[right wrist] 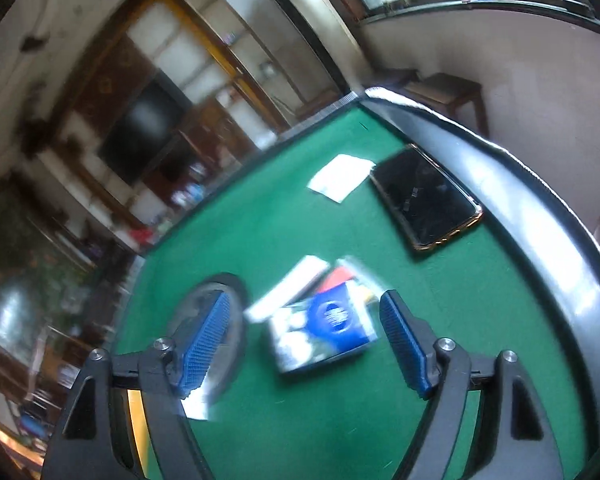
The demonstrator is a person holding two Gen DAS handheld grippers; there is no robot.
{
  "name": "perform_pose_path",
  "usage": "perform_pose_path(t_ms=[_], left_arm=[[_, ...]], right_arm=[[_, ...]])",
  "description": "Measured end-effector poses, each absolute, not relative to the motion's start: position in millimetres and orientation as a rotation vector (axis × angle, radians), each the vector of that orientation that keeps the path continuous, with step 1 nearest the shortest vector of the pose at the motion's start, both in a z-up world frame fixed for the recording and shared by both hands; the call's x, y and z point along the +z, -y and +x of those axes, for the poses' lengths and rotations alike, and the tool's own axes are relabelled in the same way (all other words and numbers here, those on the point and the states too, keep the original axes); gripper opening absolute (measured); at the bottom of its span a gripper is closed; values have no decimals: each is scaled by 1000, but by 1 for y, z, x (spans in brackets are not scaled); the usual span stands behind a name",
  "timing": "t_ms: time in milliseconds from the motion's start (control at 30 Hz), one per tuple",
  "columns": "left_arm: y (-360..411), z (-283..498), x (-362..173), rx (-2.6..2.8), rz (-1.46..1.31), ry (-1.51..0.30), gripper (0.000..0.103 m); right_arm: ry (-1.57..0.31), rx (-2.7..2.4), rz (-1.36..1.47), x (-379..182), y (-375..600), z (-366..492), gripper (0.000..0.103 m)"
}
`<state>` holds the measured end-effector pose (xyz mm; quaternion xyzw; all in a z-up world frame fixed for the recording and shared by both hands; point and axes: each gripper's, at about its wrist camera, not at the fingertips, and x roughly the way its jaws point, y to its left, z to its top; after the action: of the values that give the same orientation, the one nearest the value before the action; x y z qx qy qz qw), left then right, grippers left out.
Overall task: Organize soft objects
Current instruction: 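Move both tools back over the table toward the blue Vinda tissue pack, then lower the left tool onto the blue Vinda tissue pack and close on it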
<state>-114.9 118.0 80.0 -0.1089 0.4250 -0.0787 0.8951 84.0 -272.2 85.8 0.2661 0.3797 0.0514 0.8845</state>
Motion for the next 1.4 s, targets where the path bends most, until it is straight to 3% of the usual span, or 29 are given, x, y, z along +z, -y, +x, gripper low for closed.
perform_pose_path(t_ms=[267,367,567,767,833,1200,1400], left_arm=[[-115,-115,70,-173,-259,-918,73],[-123,-120,71,-164,-263,-905,73],[-129,-117,64,-179,-301,-914,73],[-119,-111,55,-216,-313,-958,73],[-112,-105,54,-236,-330,-971,73],[-51,0,47,-238,-362,-1032,73],[-2,58,37,-157,-180,-988,73]], right_arm=[[-957,142,381,61,254,129,72],[-1004,321,369,63,230,110,60],[-1131,862,281,54,149,36,59],[-963,825,297,94,160,8,62],[-895,678,361,98,180,13,72],[-881,461,623,60,256,29,72],[-821,411,615,72,271,30,72]])
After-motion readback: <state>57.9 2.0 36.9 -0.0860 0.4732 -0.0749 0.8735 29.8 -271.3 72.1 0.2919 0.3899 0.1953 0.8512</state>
